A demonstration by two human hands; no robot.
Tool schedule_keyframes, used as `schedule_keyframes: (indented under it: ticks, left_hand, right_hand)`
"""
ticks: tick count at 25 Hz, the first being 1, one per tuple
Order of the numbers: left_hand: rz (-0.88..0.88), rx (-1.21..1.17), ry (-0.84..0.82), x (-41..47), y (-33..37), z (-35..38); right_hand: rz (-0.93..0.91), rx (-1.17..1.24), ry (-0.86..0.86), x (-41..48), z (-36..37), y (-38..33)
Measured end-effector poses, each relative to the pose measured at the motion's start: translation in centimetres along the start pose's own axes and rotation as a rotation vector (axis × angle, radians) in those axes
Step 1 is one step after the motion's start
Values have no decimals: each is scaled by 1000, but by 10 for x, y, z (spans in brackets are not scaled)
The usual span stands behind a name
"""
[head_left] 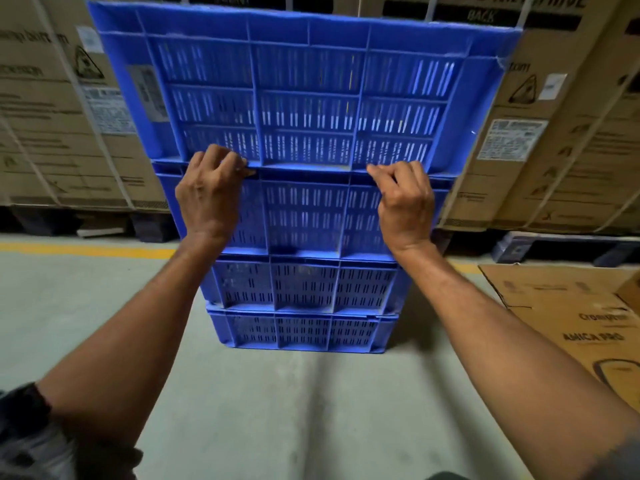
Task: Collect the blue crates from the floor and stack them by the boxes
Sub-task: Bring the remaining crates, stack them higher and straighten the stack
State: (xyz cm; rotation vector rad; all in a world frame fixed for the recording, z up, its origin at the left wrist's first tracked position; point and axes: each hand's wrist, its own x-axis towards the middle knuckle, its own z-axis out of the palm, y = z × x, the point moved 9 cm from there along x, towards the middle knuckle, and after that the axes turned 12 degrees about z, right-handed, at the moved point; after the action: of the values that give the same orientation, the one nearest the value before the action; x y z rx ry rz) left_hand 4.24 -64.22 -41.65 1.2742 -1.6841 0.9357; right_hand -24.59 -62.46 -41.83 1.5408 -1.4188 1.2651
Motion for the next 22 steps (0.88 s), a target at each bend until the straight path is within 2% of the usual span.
schedule_keyframes:
  ticks: [4,10,16,19,22]
  left_hand:
    - [-26,-9,-17,4,-1,-4]
    - [-81,-131,-117,-5,-2,-5]
    - [-57,-53,-123,-3,-3,-2]
    - [-122,-80,-124,-4,-6,-1]
    - [-228,-169,-58,-8,3,-11]
  right_hand:
    - [-24,3,28,-2,-4,1]
    - [27,32,-71,-10,-12,0]
    - [67,-26,-78,5,-4,10]
    - [105,-69,-48,4,0,7]
    - [163,43,-128,6,-8,5]
